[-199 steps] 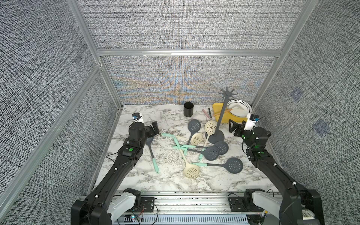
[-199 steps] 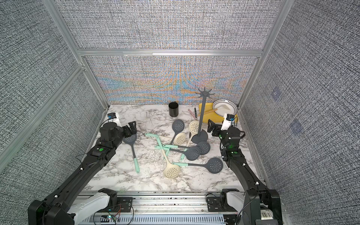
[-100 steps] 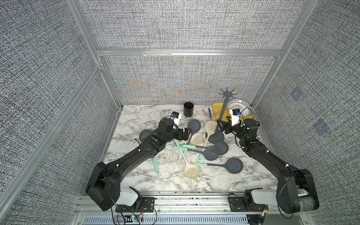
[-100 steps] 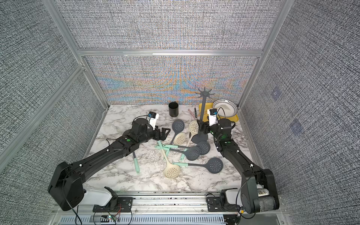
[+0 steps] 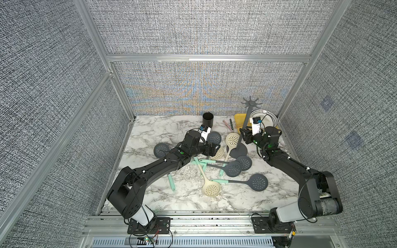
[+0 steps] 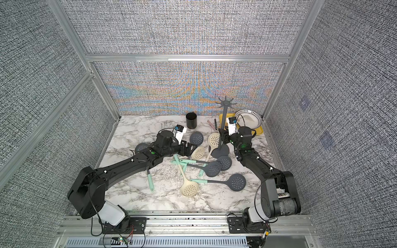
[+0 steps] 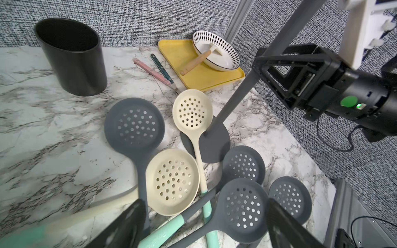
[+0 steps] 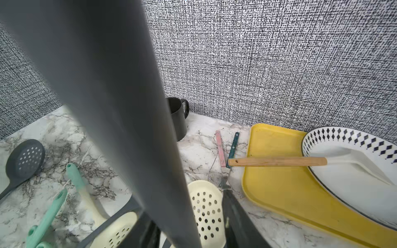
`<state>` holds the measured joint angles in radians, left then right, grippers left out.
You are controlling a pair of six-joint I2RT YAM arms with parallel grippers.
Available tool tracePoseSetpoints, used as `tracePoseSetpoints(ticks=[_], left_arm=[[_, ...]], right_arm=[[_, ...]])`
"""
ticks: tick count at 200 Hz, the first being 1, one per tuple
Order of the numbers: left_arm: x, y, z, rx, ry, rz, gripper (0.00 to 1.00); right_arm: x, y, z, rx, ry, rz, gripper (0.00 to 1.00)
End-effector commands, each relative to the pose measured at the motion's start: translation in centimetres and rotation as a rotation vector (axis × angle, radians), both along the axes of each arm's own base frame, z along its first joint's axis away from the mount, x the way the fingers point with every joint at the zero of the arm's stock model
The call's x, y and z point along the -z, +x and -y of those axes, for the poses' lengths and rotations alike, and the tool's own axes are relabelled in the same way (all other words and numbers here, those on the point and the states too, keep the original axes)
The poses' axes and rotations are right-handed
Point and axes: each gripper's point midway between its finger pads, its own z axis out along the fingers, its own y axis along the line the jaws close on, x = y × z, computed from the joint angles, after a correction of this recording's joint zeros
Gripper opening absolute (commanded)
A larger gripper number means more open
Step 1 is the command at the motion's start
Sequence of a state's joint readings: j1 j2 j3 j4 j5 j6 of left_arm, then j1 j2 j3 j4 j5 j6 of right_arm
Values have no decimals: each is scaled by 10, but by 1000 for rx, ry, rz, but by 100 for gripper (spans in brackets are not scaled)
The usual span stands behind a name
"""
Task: Hang the skimmer on the kitchen utensil rack
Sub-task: Move the rack to the center of the board.
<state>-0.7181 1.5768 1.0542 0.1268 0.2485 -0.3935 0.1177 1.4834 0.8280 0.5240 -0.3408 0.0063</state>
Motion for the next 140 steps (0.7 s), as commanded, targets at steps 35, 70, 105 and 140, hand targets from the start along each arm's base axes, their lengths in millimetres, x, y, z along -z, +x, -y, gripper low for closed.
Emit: tracePoseSetpoints(ticks=[35,70,105,140], left_arm=[[-1,2,24,55,-47,-3,77],[4,3,24,47,-43,-15,73],[11,2,12,11,4,-11,69],[17,4,-23,-126,83,4,69]], right_arm=[[7,-9,-7,-42,42,3,26],[10,-21,-26,-79,67,-6,13],[7,-30,-54,-94,60,-5,6],[5,-42,-94,-137,46,-6,6]])
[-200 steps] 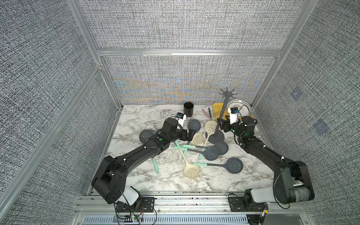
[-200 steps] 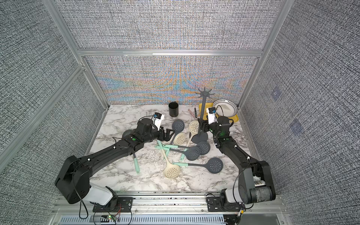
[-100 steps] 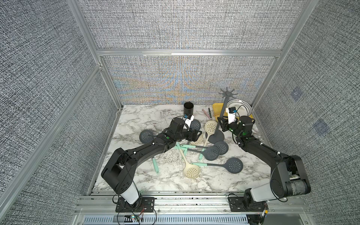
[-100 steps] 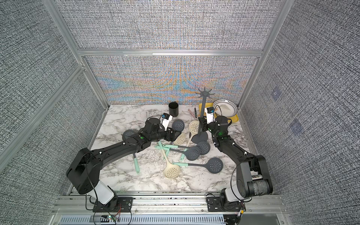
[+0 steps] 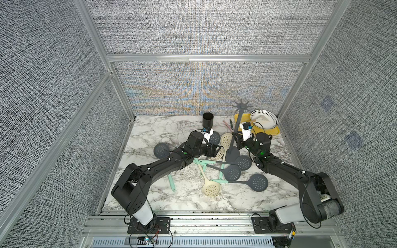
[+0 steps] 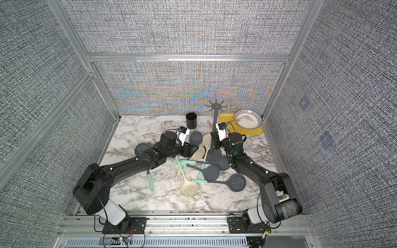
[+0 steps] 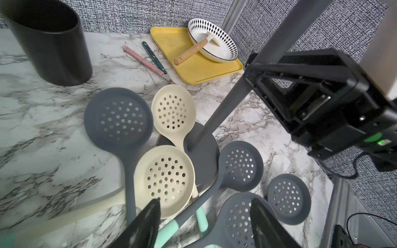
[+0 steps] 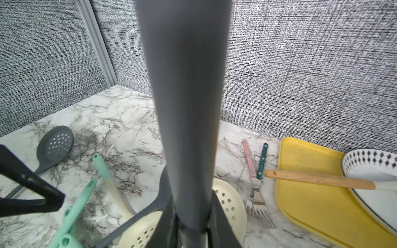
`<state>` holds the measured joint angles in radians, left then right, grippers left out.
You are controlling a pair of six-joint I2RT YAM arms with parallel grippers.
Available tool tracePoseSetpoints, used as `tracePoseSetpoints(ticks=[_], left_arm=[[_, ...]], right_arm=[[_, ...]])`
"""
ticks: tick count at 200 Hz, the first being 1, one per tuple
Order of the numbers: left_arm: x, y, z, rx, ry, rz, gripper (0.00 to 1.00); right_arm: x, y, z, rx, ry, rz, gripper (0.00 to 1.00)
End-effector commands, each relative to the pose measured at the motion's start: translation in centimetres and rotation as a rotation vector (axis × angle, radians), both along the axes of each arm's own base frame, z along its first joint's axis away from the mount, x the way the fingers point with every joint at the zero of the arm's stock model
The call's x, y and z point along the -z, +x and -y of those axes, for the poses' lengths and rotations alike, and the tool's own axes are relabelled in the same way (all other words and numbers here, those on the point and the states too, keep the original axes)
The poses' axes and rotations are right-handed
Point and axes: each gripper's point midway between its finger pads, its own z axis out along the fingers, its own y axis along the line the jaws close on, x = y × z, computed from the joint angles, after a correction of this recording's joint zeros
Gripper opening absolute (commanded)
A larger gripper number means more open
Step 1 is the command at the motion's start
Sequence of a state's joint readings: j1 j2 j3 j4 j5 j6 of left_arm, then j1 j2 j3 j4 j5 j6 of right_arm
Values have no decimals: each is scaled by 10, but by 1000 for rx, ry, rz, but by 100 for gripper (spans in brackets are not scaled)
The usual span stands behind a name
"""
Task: Hang the skimmer on the kitchen utensil rack
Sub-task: Move the rack to the center of the board.
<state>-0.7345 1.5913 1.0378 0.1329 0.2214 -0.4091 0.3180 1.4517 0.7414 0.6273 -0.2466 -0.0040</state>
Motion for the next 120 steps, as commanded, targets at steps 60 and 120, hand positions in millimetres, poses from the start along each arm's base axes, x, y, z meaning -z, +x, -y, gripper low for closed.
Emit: tracePoseSetpoints(ticks=[60,120], left_arm=[[19,-2,-102,-346,194,24,72],[32,-19,-156,-463,223,-6,72]], right_arm=[[-13,-28,-98,-136,102,-50,4],[-14,-52,-173,-261,118,-59,2]])
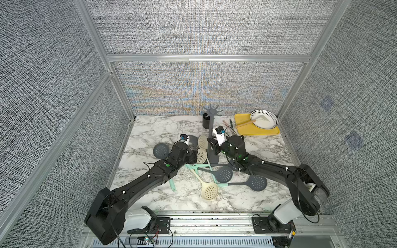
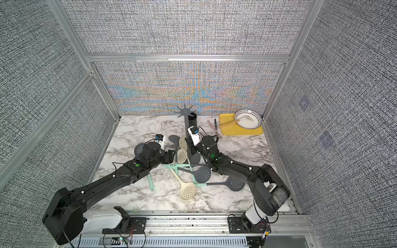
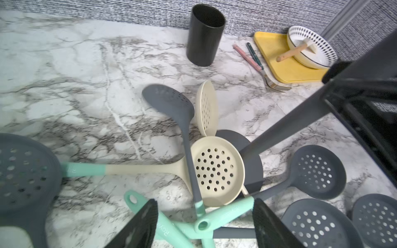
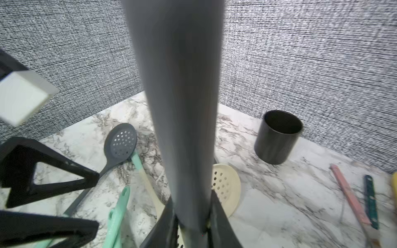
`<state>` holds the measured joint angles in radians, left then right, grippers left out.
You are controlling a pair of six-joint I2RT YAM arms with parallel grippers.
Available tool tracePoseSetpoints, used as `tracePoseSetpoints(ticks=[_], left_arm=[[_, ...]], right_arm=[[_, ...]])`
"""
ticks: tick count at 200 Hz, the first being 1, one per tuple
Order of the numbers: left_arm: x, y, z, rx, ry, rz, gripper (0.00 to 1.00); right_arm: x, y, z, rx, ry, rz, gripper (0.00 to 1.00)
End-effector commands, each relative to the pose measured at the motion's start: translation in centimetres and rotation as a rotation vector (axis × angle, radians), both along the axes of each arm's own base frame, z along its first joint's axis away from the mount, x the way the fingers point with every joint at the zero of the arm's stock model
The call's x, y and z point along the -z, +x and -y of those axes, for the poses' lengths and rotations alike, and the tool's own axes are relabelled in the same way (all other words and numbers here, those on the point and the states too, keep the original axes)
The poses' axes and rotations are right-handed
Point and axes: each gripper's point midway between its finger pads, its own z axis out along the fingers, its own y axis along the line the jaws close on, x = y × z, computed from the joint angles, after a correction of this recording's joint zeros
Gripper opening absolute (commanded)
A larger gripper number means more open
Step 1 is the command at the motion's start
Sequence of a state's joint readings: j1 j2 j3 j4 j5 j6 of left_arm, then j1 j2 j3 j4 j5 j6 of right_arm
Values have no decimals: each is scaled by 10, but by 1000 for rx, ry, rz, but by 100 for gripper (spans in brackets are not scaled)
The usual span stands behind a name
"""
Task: Hang the skimmer on the kitchen utensil rack
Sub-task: Move the rack to the center of the board.
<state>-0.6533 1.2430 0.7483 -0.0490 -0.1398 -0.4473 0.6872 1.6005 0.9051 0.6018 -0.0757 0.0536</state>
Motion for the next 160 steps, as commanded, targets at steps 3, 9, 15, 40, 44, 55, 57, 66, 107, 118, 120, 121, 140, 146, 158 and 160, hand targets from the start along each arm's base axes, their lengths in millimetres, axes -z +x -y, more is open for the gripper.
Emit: tracePoseSetpoints(ticks=[3,9,15,40,44,55,57,66,107,118,120,121,140,146,158,160], left_arm=[[5,-6,-20,-58,17,-12,72],[5,-7,-22,-61,20,-11,72],[6,-9,-23,-58,24,-13,72],[8,-16,-16,23,52,-29,75],[7,-16,-13,37,50,-31,75],[9,-18,-6,66,49,-38,76],[9,-18,-4,71,48,-36,76],[10,-18,3,91,46,-36,77],[18,-14,34,151,-2,-63,77],[20,-14,44,173,-1,-69,77],[20,-13,46,176,-1,-70,77],[20,-13,47,178,-1,-71,77],[23,-12,61,209,5,-78,76],[23,-12,65,214,6,-79,76],[25,-11,69,219,1,-82,76],[25,-10,70,221,-2,-82,76]], right_arm=[[-12,-12,-31,-69,102,-38,2],[-12,-12,-35,-71,98,-37,2],[-12,-12,-37,-65,92,-35,2],[-3,2,-21,48,30,-29,0],[-1,5,-16,72,16,-29,0],[3,13,-2,128,-16,-28,0],[3,14,1,137,-21,-28,0],[5,19,12,171,-36,-25,0],[7,35,66,284,-57,-26,0],[7,37,77,302,-64,-23,0],[7,37,79,305,-67,-24,0],[7,38,80,306,-67,-24,0],[8,36,85,297,-76,-23,0],[9,36,84,289,-82,-25,0],[8,33,79,261,-84,-27,0],[10,33,78,258,-86,-29,0]])
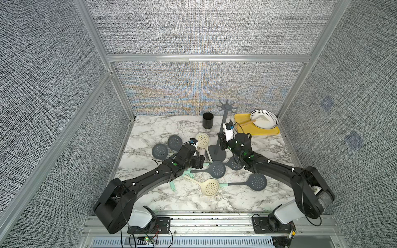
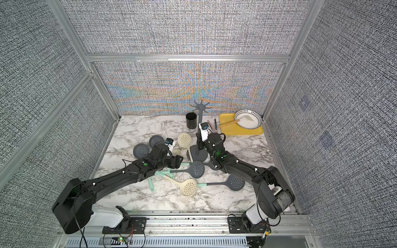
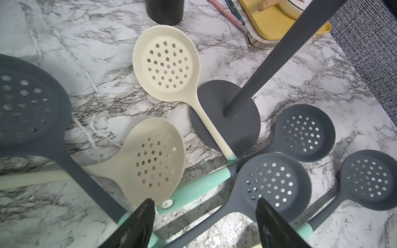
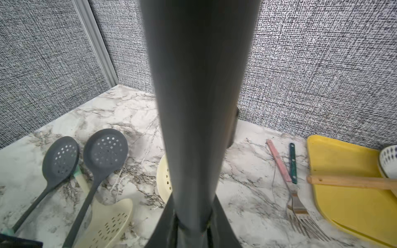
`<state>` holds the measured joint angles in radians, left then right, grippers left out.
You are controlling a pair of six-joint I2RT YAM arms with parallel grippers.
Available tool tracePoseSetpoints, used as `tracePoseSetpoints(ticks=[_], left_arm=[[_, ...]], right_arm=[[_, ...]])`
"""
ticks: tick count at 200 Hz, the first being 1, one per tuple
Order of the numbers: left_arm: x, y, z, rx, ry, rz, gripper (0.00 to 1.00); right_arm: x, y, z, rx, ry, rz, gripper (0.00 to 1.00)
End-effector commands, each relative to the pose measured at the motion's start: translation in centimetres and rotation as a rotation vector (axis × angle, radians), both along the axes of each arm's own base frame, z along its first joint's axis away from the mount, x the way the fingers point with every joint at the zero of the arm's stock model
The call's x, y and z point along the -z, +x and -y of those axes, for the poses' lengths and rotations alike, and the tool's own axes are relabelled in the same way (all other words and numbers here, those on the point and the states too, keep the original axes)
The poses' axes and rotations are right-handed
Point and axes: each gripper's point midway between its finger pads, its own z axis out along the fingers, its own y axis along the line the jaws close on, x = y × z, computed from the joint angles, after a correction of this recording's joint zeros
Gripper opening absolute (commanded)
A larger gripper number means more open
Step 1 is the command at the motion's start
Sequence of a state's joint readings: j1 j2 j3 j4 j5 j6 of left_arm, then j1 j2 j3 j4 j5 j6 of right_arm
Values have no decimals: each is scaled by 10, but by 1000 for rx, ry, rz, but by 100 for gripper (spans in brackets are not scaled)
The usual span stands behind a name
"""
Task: Hang the skimmer on the kitchen utensil rack
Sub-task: Move the rack to the center of the board, then pick up the skimmer from the center of the board.
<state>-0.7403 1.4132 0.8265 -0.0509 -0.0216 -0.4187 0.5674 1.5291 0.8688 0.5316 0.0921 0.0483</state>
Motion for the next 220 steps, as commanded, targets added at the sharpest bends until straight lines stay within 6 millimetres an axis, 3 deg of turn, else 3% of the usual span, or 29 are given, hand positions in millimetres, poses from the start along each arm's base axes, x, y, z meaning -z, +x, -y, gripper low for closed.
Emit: tracePoseSetpoints(ticks=[1,9,17,44,58,88,108,110,138,155,189,220], left_arm=[[-5,5,12,22,-28,20,76],[-5,6,13,20,-31,19,77],[-3,7,12,10,-23,17,76],[1,10,4,-36,4,12,76],[1,9,2,-37,11,6,75],[-2,-2,10,39,21,9,74],[0,-15,15,103,54,13,73],[0,-17,15,106,56,12,73],[7,-35,13,123,46,-18,70],[9,-50,18,126,-4,-36,70],[19,-62,24,18,-134,-85,70],[28,-55,3,-144,-158,-100,70]], right_arm=[[9,-4,-3,-27,-31,-30,0],[10,-5,-5,-38,-31,-32,0],[10,-5,-6,-41,-31,-35,7],[8,-2,-5,-31,-21,-38,54],[2,-1,-5,-26,-11,-36,72],[-18,-9,12,8,42,-23,93],[-24,-27,29,42,97,-47,95],[-15,-32,32,46,96,-68,96],[11,-73,54,93,163,-197,94],[41,-99,62,100,190,-324,91],[93,-139,53,24,264,-560,80],[119,-143,43,9,276,-658,78]])
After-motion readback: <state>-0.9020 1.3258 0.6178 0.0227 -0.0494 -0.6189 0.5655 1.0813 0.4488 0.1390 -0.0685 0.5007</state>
